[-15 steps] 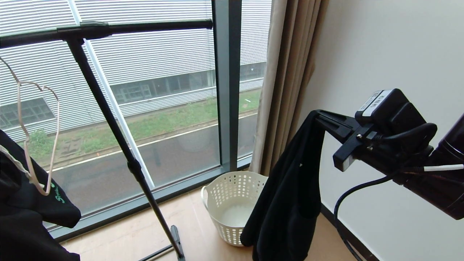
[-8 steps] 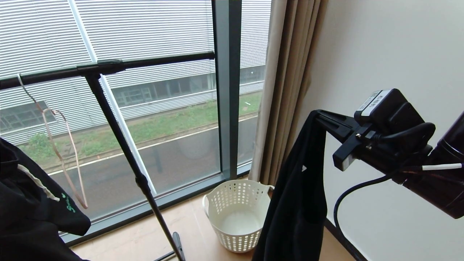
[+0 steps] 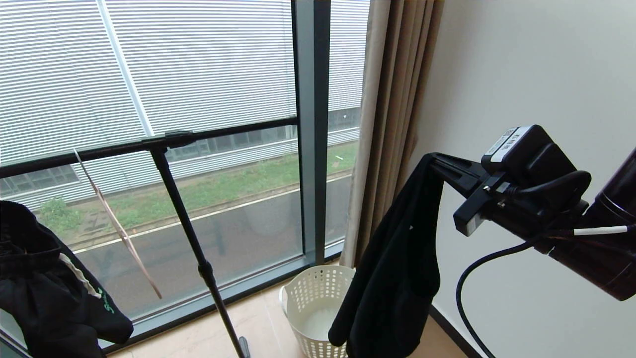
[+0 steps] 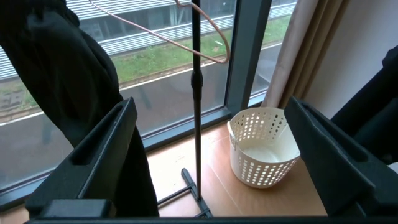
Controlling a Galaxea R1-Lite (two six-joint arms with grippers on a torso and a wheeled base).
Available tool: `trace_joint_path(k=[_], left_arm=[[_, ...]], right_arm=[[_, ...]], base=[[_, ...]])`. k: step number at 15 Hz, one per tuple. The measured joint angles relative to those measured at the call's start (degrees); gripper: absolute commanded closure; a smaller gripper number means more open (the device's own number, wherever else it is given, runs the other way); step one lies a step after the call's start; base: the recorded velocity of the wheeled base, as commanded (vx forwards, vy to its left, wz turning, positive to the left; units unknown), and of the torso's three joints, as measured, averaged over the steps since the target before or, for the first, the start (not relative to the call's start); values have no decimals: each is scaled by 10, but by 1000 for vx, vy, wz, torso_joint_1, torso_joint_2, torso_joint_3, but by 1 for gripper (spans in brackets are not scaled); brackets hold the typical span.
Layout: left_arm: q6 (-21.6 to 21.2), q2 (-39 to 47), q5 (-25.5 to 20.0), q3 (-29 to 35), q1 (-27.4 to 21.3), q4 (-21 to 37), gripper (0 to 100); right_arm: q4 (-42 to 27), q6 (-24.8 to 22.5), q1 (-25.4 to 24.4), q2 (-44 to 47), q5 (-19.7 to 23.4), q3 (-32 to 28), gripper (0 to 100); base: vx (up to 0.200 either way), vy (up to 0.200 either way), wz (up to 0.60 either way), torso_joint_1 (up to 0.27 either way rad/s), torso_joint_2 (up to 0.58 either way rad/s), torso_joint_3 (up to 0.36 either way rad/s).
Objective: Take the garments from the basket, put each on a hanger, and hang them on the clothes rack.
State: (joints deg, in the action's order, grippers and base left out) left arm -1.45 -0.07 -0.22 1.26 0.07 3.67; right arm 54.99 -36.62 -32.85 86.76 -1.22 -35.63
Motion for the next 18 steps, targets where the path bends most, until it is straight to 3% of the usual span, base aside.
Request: trace_joint_path(k=[9, 14, 18], left_arm=[[1, 0, 5, -1, 0, -1, 0], [2, 0, 5, 0, 0, -1, 0], [4, 0, 6, 0, 0, -1, 0]], right_arm=[[0, 0, 0, 1, 0, 1, 100], [0, -1, 0, 1, 1, 2, 100], [1, 0, 0, 1, 0, 2, 100]], base=[[0, 0, 0, 167, -355, -91], [0, 0, 0, 18, -46, -8], [0, 0, 600, 1, 1, 4]])
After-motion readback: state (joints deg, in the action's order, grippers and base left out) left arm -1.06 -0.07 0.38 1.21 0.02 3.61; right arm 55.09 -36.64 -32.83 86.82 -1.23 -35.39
